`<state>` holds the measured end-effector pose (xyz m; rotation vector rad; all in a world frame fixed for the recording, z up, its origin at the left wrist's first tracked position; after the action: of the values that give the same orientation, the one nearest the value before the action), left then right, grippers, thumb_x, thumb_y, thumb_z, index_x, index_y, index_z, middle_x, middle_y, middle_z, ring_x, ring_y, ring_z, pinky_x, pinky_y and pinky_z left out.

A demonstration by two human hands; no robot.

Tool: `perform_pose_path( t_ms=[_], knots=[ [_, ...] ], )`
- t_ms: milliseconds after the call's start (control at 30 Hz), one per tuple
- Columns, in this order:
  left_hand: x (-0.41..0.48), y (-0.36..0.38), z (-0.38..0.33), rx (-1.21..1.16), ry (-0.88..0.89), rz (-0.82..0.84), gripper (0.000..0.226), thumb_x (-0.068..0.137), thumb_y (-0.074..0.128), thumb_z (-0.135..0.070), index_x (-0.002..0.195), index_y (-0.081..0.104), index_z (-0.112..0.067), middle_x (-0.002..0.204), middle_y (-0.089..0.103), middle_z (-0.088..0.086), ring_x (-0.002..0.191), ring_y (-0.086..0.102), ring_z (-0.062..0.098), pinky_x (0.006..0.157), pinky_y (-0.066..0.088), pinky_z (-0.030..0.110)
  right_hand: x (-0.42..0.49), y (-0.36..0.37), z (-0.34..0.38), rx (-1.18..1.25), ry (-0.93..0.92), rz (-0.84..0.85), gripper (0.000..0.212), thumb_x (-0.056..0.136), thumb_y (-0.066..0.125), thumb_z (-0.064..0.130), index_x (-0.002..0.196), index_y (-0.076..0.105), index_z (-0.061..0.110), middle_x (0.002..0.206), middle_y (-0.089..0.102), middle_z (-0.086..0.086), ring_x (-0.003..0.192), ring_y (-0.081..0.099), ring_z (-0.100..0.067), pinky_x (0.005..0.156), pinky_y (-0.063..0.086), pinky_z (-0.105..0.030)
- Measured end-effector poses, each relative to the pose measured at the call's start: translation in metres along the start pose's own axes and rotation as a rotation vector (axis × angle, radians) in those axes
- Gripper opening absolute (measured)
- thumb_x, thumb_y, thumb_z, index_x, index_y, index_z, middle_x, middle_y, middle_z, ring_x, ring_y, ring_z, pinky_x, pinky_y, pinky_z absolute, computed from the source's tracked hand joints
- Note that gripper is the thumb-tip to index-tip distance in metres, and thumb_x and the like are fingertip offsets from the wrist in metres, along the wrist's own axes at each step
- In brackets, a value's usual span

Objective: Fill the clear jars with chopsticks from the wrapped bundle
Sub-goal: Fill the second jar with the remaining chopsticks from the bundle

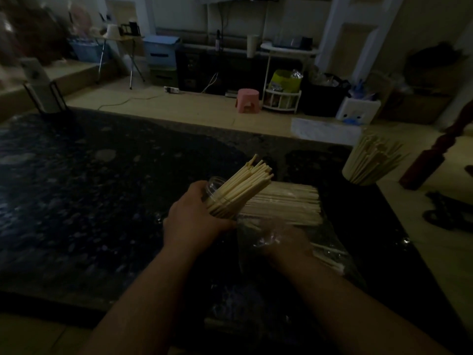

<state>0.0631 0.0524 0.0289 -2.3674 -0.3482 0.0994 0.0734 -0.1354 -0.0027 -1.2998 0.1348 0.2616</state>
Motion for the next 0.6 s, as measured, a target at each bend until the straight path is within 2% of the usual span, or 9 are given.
perform_pose_path(
  t_ms=[67, 167, 267, 300, 433, 533, 600],
  knots=[
    [-0.003, -0.002, -0.002, 0.010, 0.005, 0.001, 0.099, 0.047, 0.087, -0.051, 0.132, 0.037, -0.039, 0.120, 0.059, -0.007, 0.107, 0.057, 0.021, 0.090, 0.050, 0.048, 0.001, 0.013, -0.004, -0.080, -0.027, -0.026, 0.039, 0.088, 0.056, 0.049, 0.121, 0.055, 0.029, 0.127, 0.054, -0.001, 0.113, 0.057, -0.027, 0.094, 0.047, -0.035],
    [-0.007, -0.004, -0.005, 0.019, 0.013, 0.004, 0.098, 0.049, 0.088, -0.048, 0.133, 0.038, -0.038, 0.120, 0.059, -0.005, 0.106, 0.057, 0.021, 0.091, 0.050, 0.047, -0.013, 0.016, -0.004, -0.107, -0.050, -0.016, 0.048, 0.093, 0.029, 0.051, 0.125, 0.054, 0.027, 0.128, 0.055, -0.005, 0.117, 0.055, -0.027, 0.098, 0.043, -0.034],
    [-0.013, -0.006, -0.009, 0.029, 0.030, 0.028, 0.096, 0.051, 0.089, -0.044, 0.133, 0.039, -0.036, 0.118, 0.058, -0.005, 0.105, 0.057, 0.020, 0.091, 0.050, 0.048, -0.026, 0.011, -0.006, -0.114, -0.069, -0.013, 0.038, 0.100, 0.038, 0.037, 0.136, 0.048, 0.031, 0.136, 0.054, -0.006, 0.122, 0.053, -0.027, 0.100, 0.041, -0.033],
    [-0.015, -0.006, -0.010, 0.035, 0.035, 0.032, 0.095, 0.051, 0.090, -0.043, 0.132, 0.040, -0.035, 0.117, 0.058, -0.006, 0.105, 0.057, 0.020, 0.091, 0.050, 0.048, -0.029, 0.011, -0.007, -0.100, -0.068, -0.015, 0.038, 0.100, 0.041, 0.038, 0.137, 0.048, 0.031, 0.138, 0.053, -0.005, 0.123, 0.052, -0.026, 0.100, 0.040, -0.032],
    [-0.024, -0.006, -0.014, 0.074, 0.051, 0.014, 0.091, 0.050, 0.090, -0.040, 0.127, 0.042, -0.034, 0.113, 0.059, -0.004, 0.099, 0.057, 0.019, 0.089, 0.050, 0.049, -0.041, 0.012, -0.006, -0.113, -0.074, 0.000, 0.045, 0.091, 0.053, 0.050, 0.126, 0.059, 0.022, 0.129, 0.057, -0.009, 0.114, 0.056, -0.028, 0.094, 0.043, -0.031],
    [-0.026, -0.006, -0.015, 0.098, 0.056, 0.003, 0.090, 0.049, 0.088, -0.044, 0.126, 0.042, -0.033, 0.113, 0.061, -0.002, 0.102, 0.058, 0.023, 0.090, 0.049, 0.049, -0.051, 0.011, -0.007, -0.088, -0.049, 0.056, 0.039, 0.090, 0.055, 0.048, 0.115, 0.064, 0.020, 0.119, 0.061, -0.008, 0.105, 0.059, -0.027, 0.086, 0.046, -0.032],
    [-0.027, -0.005, -0.014, 0.121, 0.051, 0.004, 0.099, 0.047, 0.088, -0.047, 0.132, 0.038, -0.034, 0.120, 0.060, 0.000, 0.108, 0.057, 0.025, 0.092, 0.048, 0.051, -0.058, 0.004, -0.008, -0.075, -0.041, 0.039, 0.035, 0.092, 0.051, 0.042, 0.114, 0.063, 0.018, 0.118, 0.061, -0.008, 0.104, 0.059, -0.028, 0.081, 0.044, -0.031]
  ],
)
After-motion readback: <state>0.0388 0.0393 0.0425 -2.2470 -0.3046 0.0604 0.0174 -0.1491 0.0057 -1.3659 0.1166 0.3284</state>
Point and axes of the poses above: each hand's wrist, its own x-axis towards the middle knuckle, its own y-axis out of the palm, z = x × y, the point moved 5 cm from there along x, towards the middle knuckle
